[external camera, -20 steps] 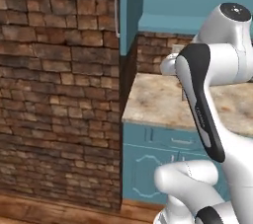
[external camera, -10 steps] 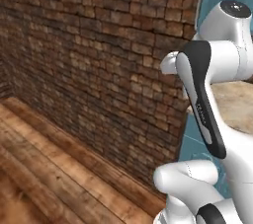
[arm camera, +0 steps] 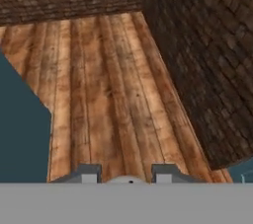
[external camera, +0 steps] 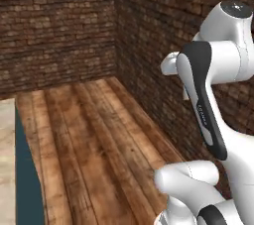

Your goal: Move the mustard and shaker from the cabinet to the dining counter.

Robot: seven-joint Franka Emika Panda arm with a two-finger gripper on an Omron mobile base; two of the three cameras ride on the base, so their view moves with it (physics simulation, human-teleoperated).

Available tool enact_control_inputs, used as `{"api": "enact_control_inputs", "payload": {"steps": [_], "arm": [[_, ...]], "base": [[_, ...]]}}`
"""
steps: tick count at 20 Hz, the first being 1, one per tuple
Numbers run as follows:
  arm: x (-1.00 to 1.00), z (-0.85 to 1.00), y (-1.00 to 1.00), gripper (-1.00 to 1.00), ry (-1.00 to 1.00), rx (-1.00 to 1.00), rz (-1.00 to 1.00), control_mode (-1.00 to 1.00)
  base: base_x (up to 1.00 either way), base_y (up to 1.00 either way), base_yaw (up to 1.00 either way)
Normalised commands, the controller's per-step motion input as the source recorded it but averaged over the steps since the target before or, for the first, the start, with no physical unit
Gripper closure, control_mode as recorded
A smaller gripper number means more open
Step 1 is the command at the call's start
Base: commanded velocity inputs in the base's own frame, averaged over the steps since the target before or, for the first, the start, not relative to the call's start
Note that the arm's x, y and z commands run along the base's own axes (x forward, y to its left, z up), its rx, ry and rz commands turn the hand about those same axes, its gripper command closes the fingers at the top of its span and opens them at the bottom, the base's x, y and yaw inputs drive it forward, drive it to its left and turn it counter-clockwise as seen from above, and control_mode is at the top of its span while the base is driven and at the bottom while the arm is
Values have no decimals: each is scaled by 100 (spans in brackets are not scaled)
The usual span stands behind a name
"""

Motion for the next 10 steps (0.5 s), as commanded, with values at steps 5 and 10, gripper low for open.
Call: {"api": "enact_control_inputs", "payload": {"steps": [5, 10], "arm": [[0, 0, 0, 100, 0, 0, 0, 100], [0, 0, 0, 100, 0, 0, 0, 100]], "base": [[-12, 46, 74], [-9, 41, 74]]}}
